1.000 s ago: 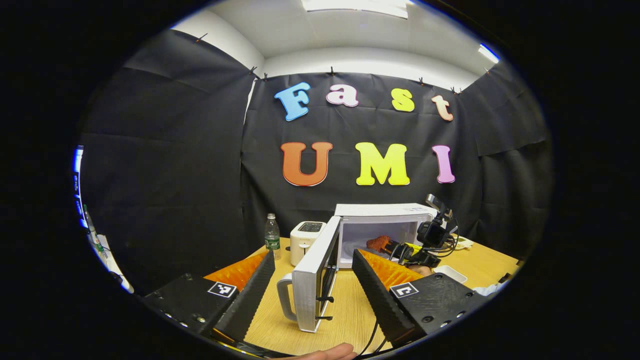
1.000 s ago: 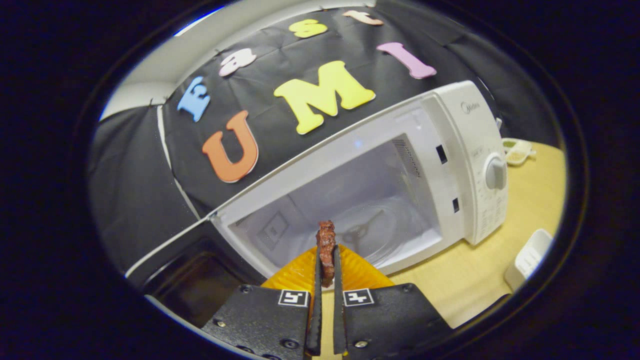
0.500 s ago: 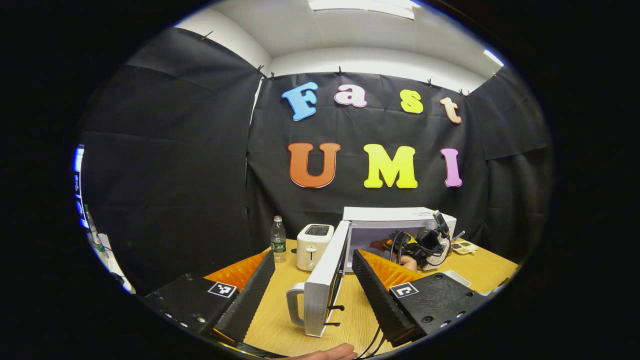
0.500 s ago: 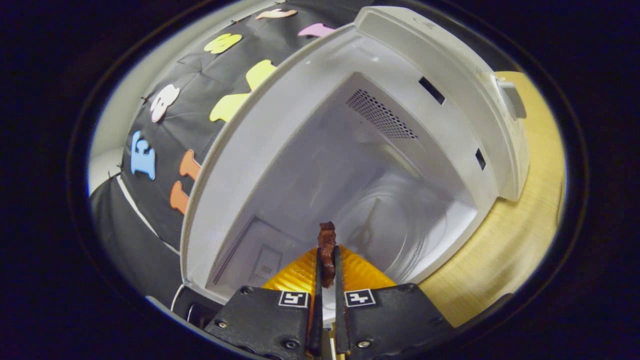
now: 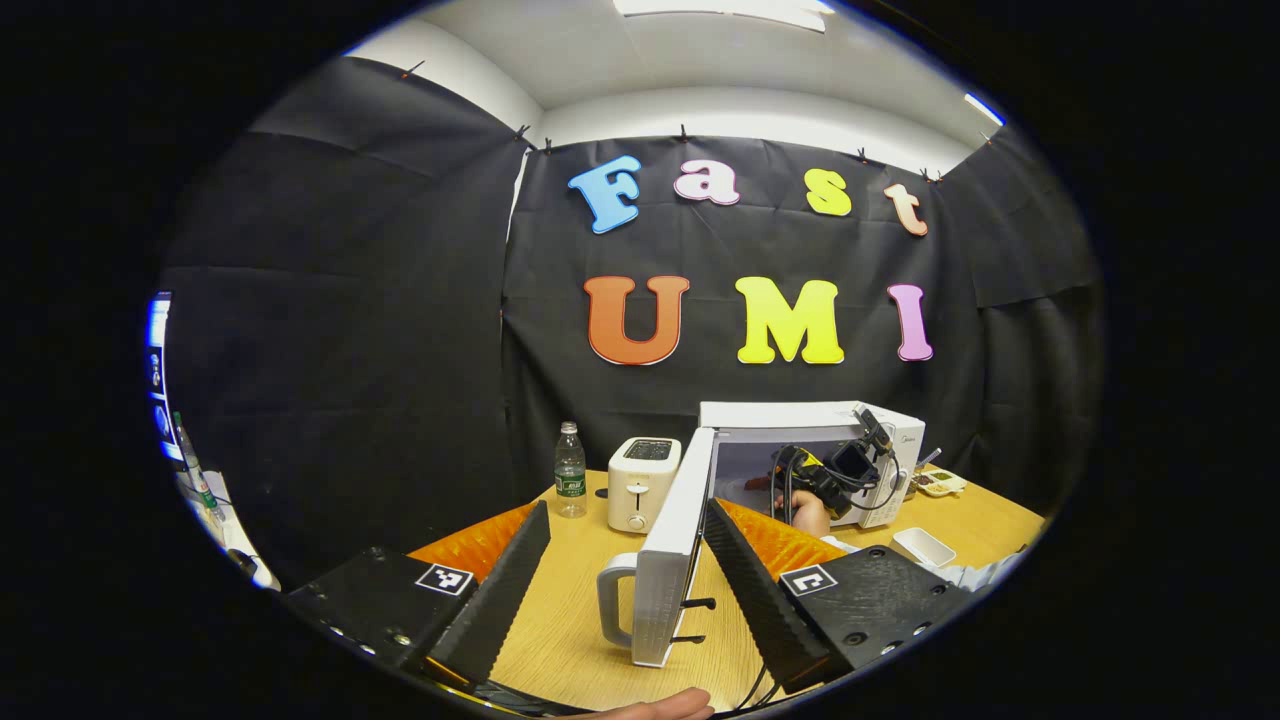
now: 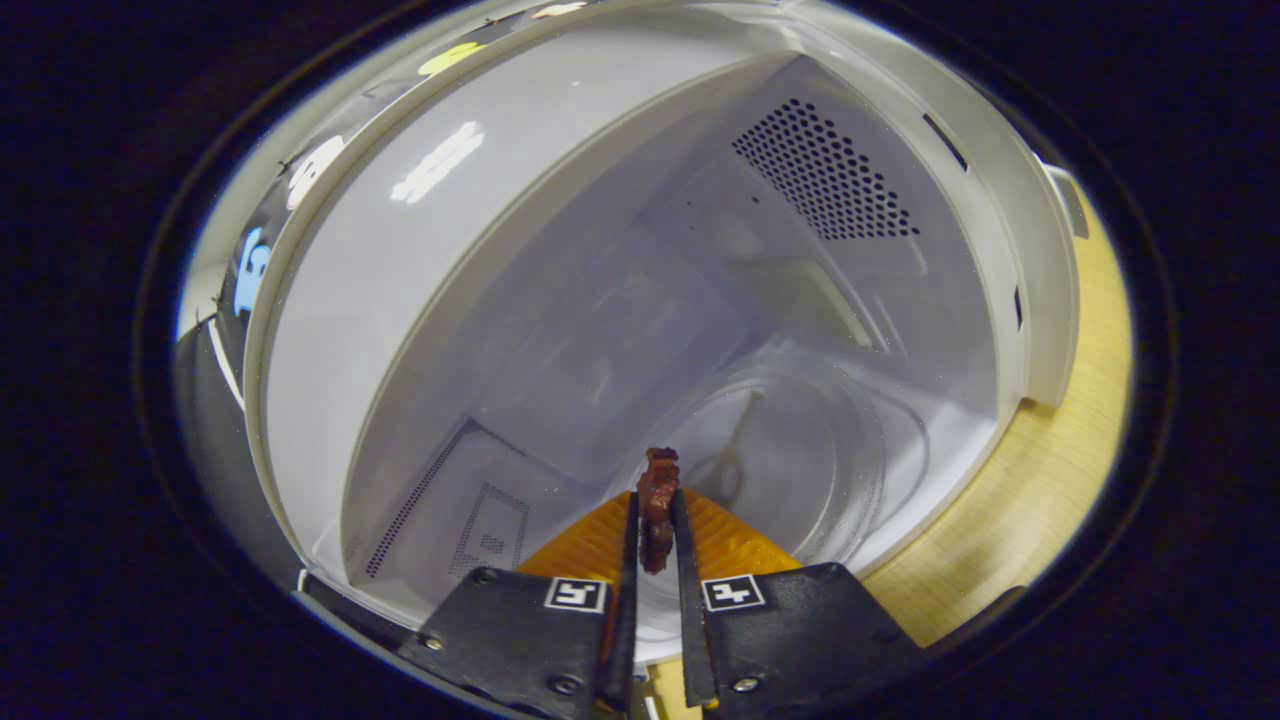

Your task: Open the microwave oven with the left hand, put the food in, and close the microwave oven.

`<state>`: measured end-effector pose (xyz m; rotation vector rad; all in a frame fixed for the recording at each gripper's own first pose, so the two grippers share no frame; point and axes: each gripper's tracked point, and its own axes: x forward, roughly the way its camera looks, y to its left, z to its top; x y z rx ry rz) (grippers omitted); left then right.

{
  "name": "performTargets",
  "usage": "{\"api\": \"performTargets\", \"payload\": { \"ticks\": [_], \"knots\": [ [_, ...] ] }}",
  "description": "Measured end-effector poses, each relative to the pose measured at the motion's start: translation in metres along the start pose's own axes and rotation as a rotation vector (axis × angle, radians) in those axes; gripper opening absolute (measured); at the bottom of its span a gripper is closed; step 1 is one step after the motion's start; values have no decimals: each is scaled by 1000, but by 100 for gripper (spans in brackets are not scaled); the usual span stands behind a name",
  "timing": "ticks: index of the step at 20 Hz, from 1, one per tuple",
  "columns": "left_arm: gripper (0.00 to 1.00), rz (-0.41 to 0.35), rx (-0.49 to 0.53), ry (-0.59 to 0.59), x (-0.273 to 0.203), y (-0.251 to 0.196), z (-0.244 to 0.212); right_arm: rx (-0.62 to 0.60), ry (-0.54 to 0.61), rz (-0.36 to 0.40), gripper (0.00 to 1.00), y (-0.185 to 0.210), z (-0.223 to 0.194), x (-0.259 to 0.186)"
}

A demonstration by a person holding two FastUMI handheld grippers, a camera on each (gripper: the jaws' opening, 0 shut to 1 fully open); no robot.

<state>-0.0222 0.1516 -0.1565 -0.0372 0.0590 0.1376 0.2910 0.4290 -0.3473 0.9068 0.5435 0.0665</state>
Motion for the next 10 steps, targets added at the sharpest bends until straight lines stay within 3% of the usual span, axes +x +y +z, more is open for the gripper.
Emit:
{"api": "performTargets", "payload": {
  "ticks": [1, 4, 10],
  "knots": [
    [95, 32, 6, -8, 0, 8, 1, -42, -17, -51, 23, -10, 3, -2],
    [95, 92, 37, -19, -2, 19, 3, -156, -78, -120, 87, -28, 14, -13],
    [95, 71, 16, -31, -6, 16, 1, -233, -76, -39, 87, -22, 18, -58]
  ]
}}
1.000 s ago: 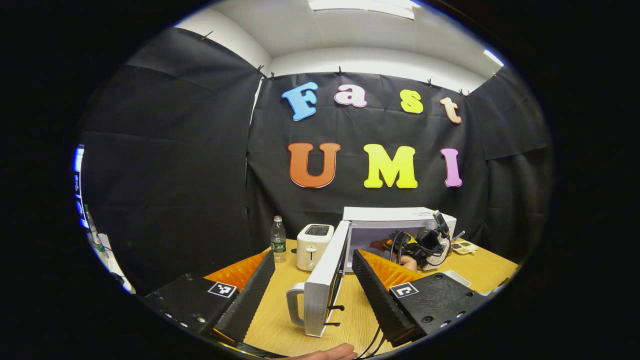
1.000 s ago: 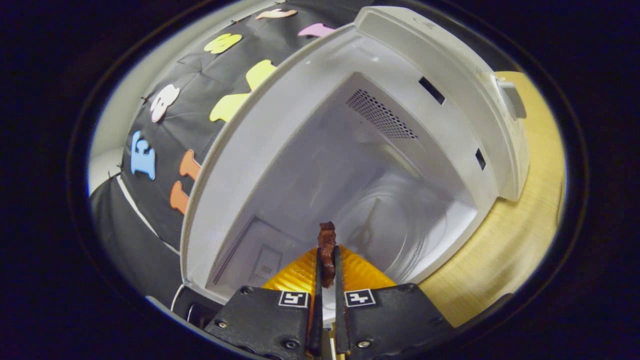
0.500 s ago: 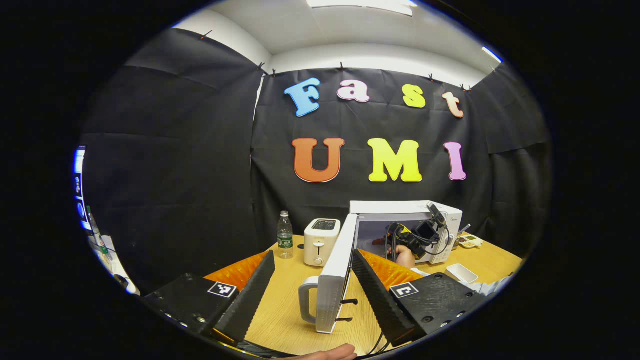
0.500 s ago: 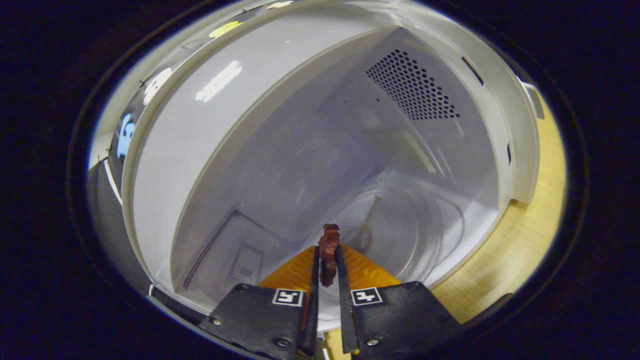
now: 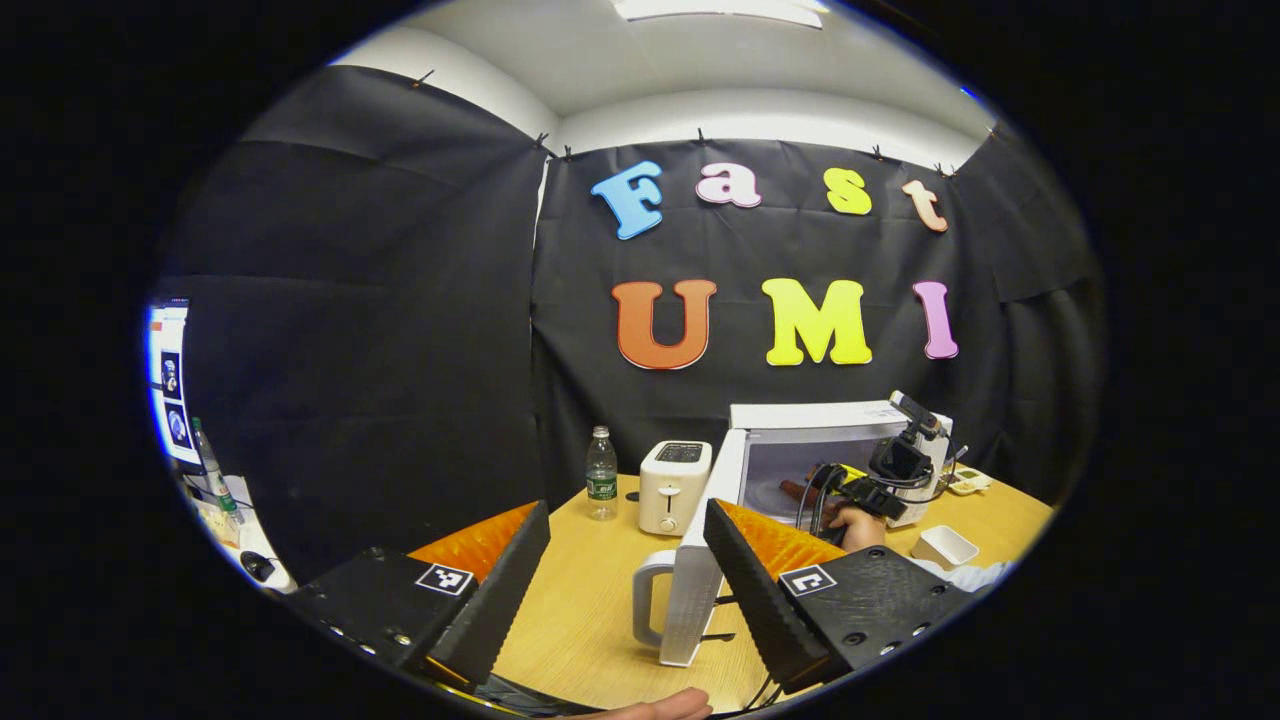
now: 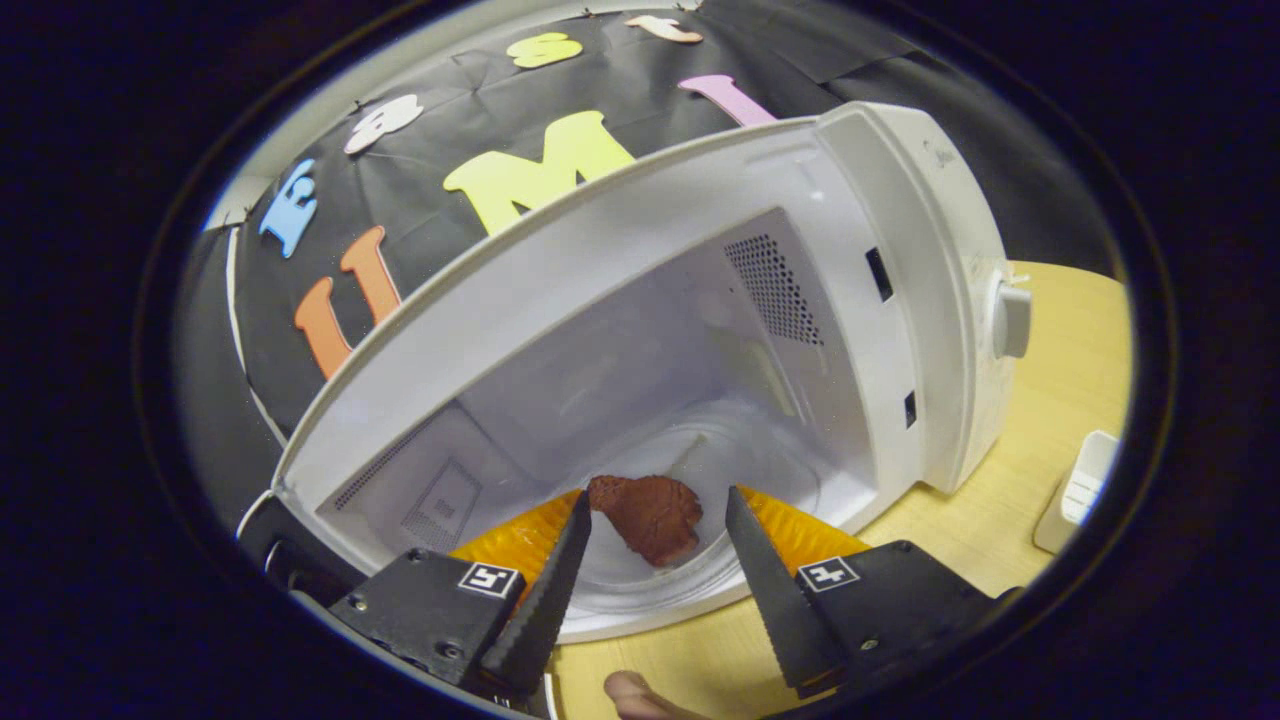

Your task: Open the microwave oven with the left hand, put the food in, and close the microwave oven.

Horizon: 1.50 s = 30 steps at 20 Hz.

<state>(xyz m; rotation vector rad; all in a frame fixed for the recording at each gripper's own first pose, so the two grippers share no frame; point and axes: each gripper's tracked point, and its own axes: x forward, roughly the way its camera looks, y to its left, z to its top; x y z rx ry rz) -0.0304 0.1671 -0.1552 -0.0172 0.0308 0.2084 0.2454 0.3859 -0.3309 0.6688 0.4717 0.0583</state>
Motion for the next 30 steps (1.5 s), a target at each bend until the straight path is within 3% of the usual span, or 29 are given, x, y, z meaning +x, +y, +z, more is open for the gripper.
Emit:
{"api": "performTargets", "payload": {
  "ticks": [7, 8, 9, 10, 11, 12, 13, 14, 15, 16, 17, 18, 19, 20, 22, 23, 24, 26, 30],
  "knots": [
    [95, 17, -5, -41, -17, 13, 8, -111, -28, 67, 87, -39, 30, -131],
    [95, 24, -12, -60, -21, 16, 14, -134, -28, 72, 76, -48, 33, -152],
    [95, 38, -21, -78, -24, 19, 18, -156, -34, 59, 88, -59, 38, -172],
    [95, 51, -30, -95, -27, 22, 23, -182, -39, 53, 90, -68, 42, -190],
    [83, 50, -38, -104, -31, 21, 24, -220, -37, 59, 78, -73, 48, -207],
    [92, 48, -40, -112, -32, 21, 26, -264, -33, 58, 92, -80, 53, -224],
    [75, 36, -47, -107, -35, 18, 23, -307, -45, 55, 92, -87, 62, -241],
    [80, 24, -48, -102, -37, 16, 20, -348, -53, 49, 94, -93, 70, -255],
    [77, 19, -38, -92, -36, 17, 17, -373, -67, 57, 95, -98, 79, -269],
    [67, 11, -25, -69, -35, 16, 9, -397, -87, 81, 95, -97, 87, -287],
    [64, 23, -7, -51, -34, 20, 3, -424, -109, 99, 84, -97, 97, -302],
    [63, 24, 16, -42, -30, 23, -1, -456, -130, 110, 96, -108, 111, -313],
    [47, 21, 23, -14, -27, 21, -9, -488, -152, 119, 96, -110, 121, -326],
    [19, 9, 23, 8, -23, 20, -15, -518, -170, 129, 96, -111, 129, -338],
    [21, -3, 4, 40, -20, 18, -23, -540, -203, 137, 96, -120, 145, -359],
    [32, -10, 3, 49, -16, 17, -27, -535, -215, 140, 96, -125, 154, -370],
    [32, -10, 10, 25, -9, 20, -28, -526, -227, 144, 96, -131, 161, -381],
    [0, -22, -21, 31, 5, 25, -27, -512, -257, 125, 96, -147, 183, -397],
    [0, -23, -31, 117, 43, 36, -59, -499, -322, 72, 97, -180, 215, -431]
  ]
}}
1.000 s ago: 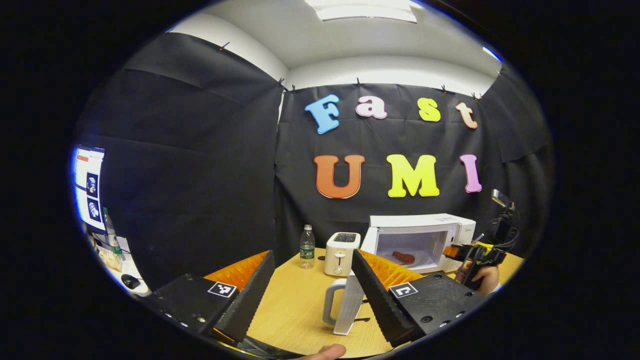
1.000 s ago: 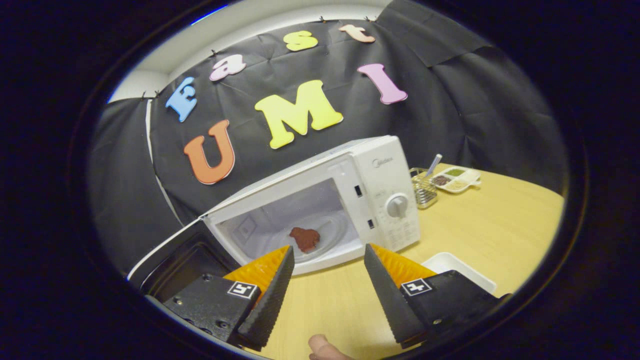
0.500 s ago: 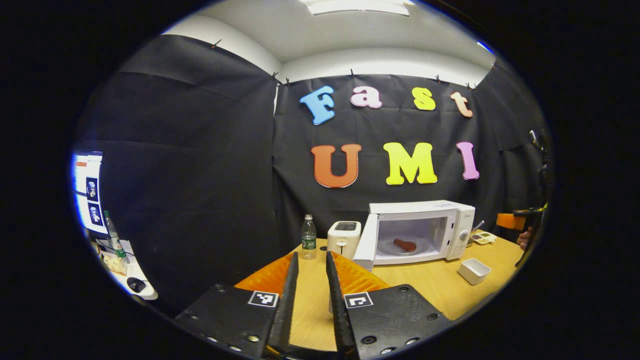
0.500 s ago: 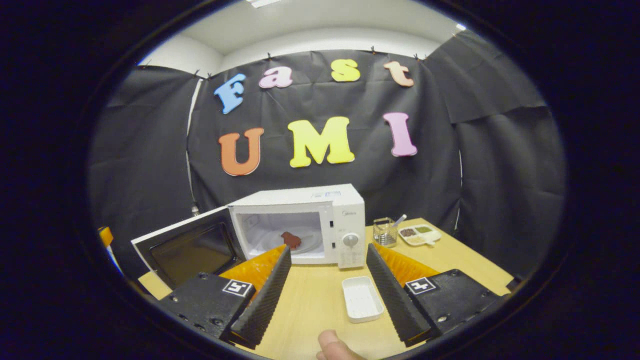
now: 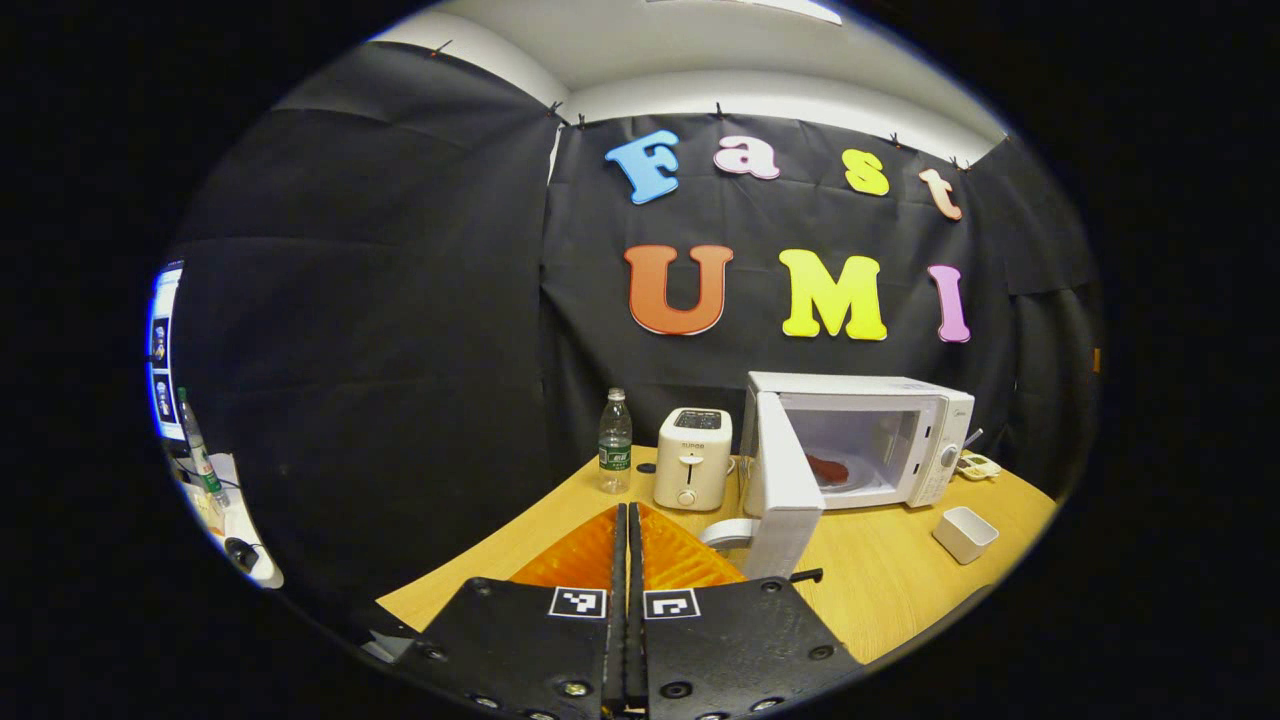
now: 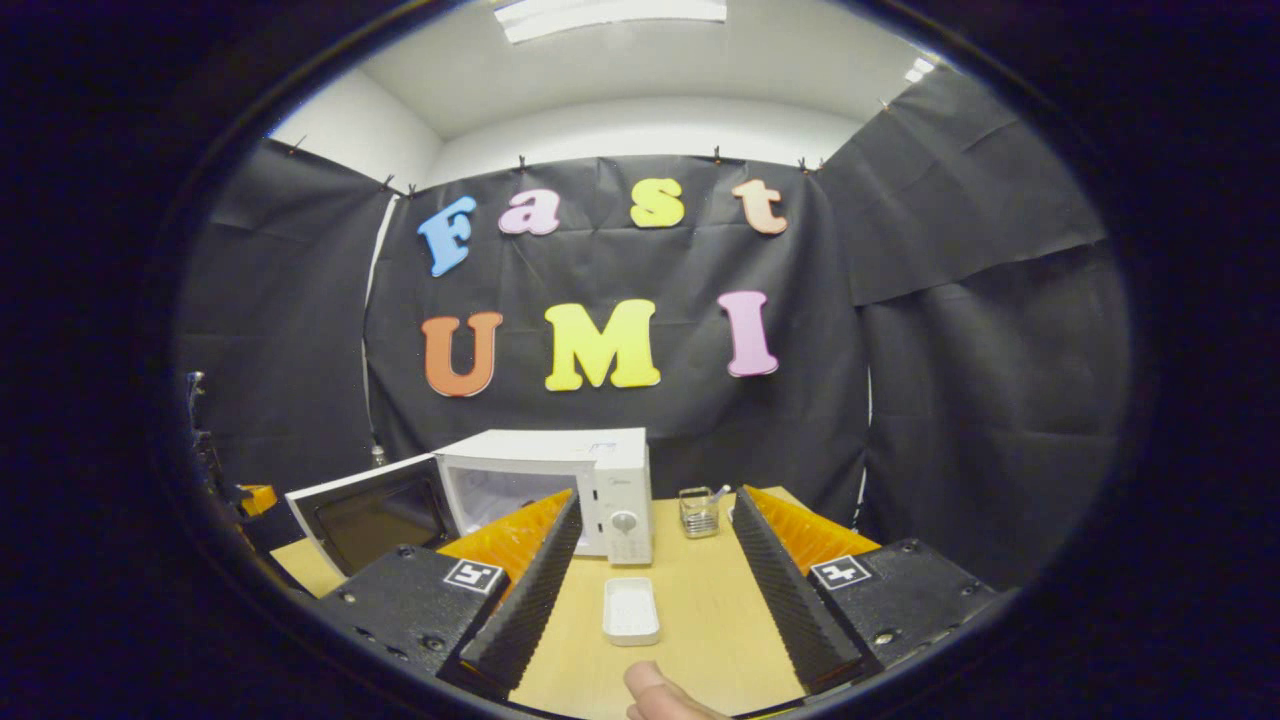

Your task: Open the microwave oven with the left hand, put the food in, and close the microwave oven.

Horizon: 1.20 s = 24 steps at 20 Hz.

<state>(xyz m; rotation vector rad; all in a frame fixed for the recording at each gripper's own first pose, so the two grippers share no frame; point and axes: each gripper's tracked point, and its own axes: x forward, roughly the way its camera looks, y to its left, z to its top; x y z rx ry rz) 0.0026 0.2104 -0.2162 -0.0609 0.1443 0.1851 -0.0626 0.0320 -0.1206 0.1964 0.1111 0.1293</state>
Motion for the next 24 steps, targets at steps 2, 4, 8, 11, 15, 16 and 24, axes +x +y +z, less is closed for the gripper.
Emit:
{"api": "performTargets", "payload": {
  "ticks": [2, 4, 8, 11, 15, 16, 24],
  "knots": [
    [0, -26, 2, 19, 15, -3, -12, -36, -25, -72, 97, -29, 9, -9],
    [0, -45, 8, 46, 29, -7, -26, -59, -28, -98, 97, -40, 8, -20],
    [0, -48, 3, 83, 34, -18, -43, -40, -13, -107, 98, -58, 8, -27],
    [0, -110, -19, 80, 30, -45, -47, -25, -15, -121, 97, -67, 9, -29],
    [0, -186, 4, 90, 25, -87, -53, -27, -5, -100, 97, -62, 5, -28],
    [0, -200, 15, 92, 24, -96, -54, -23, 0, -84, 98, -60, 2, -27],
    [0, -332, 30, 88, 40, -176, -70, -24, 32, -80, 97, -66, -16, -23]
  ]
}}
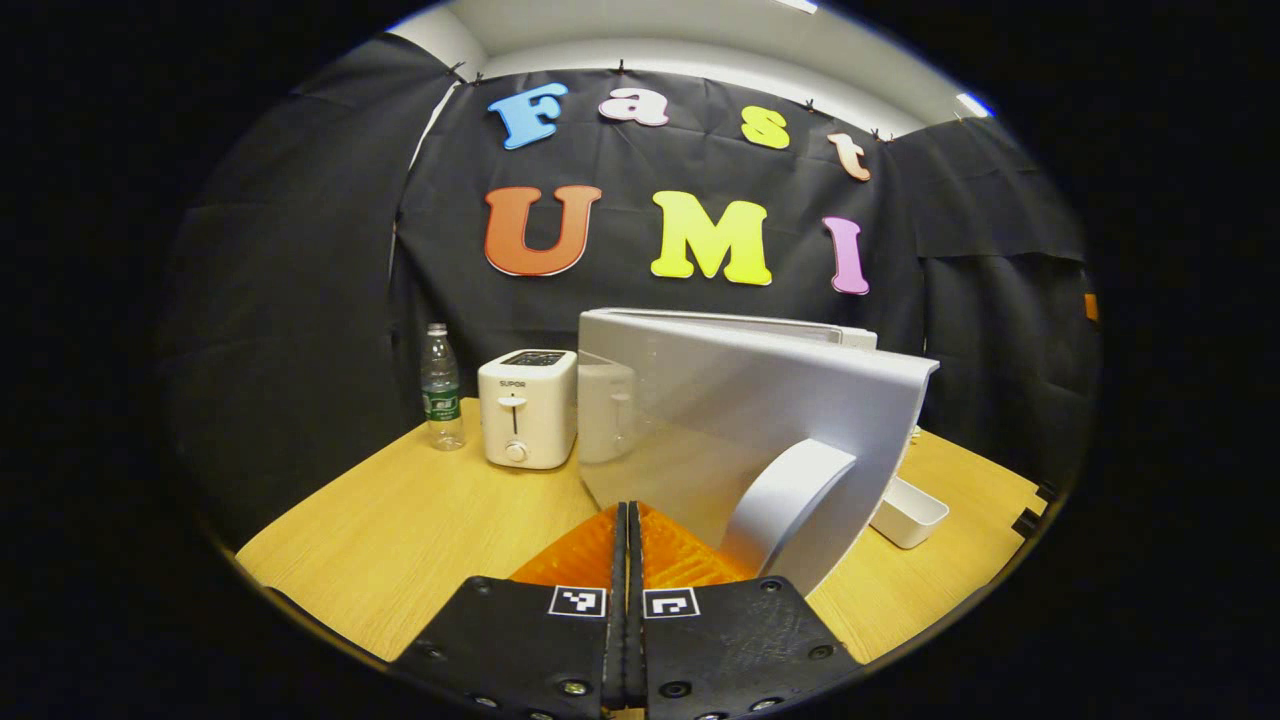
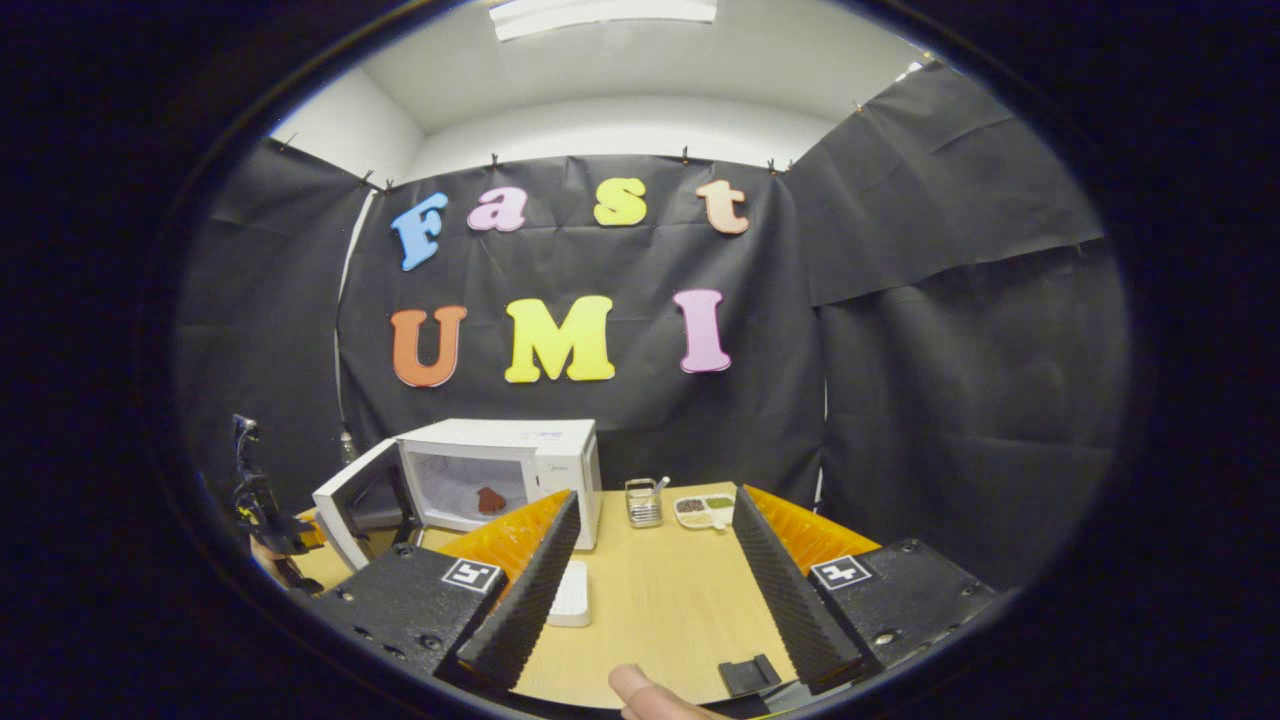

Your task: Open the microwave oven with the left hand, put the food in, and close the microwave oven.

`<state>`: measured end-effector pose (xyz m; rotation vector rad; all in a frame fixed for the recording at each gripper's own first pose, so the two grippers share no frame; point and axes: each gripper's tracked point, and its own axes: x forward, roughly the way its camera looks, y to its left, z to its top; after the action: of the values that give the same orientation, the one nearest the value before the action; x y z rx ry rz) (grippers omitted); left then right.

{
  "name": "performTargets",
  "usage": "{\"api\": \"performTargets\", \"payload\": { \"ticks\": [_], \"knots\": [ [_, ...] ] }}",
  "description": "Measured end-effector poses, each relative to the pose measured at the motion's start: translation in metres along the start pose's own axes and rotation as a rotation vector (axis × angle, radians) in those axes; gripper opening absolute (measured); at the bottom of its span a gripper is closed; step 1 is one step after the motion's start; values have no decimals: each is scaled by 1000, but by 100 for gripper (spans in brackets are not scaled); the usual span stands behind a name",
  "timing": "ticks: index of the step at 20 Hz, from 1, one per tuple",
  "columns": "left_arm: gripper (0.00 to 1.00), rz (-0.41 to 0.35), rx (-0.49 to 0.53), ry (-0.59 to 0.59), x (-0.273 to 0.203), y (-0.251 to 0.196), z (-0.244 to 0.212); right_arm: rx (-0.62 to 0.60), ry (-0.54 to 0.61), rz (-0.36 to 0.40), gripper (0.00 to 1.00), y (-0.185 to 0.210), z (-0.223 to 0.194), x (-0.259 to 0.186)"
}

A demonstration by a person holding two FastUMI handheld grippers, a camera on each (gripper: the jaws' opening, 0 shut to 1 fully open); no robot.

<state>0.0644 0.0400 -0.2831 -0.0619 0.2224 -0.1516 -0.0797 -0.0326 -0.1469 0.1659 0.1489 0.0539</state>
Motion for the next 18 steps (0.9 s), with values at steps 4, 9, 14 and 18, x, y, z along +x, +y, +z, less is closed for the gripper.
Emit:
{"api": "performTargets", "payload": {
  "ticks": [4, 9, 14, 18],
  "knots": [
    [0, -76, -10, -3, 23, -35, -2, -14, -4, -15, 98, -7, 0, -4],
    [0, -141, -11, -46, 48, -77, 9, -13, -47, -89, 97, -28, 5, -6],
    [0, -171, -20, -33, 69, -113, 15, -38, -95, -137, 97, -41, 17, -16],
    [0, -199, -21, 13, 93, -147, 12, -46, -123, -140, 98, -49, 22, -22]
  ]
}}
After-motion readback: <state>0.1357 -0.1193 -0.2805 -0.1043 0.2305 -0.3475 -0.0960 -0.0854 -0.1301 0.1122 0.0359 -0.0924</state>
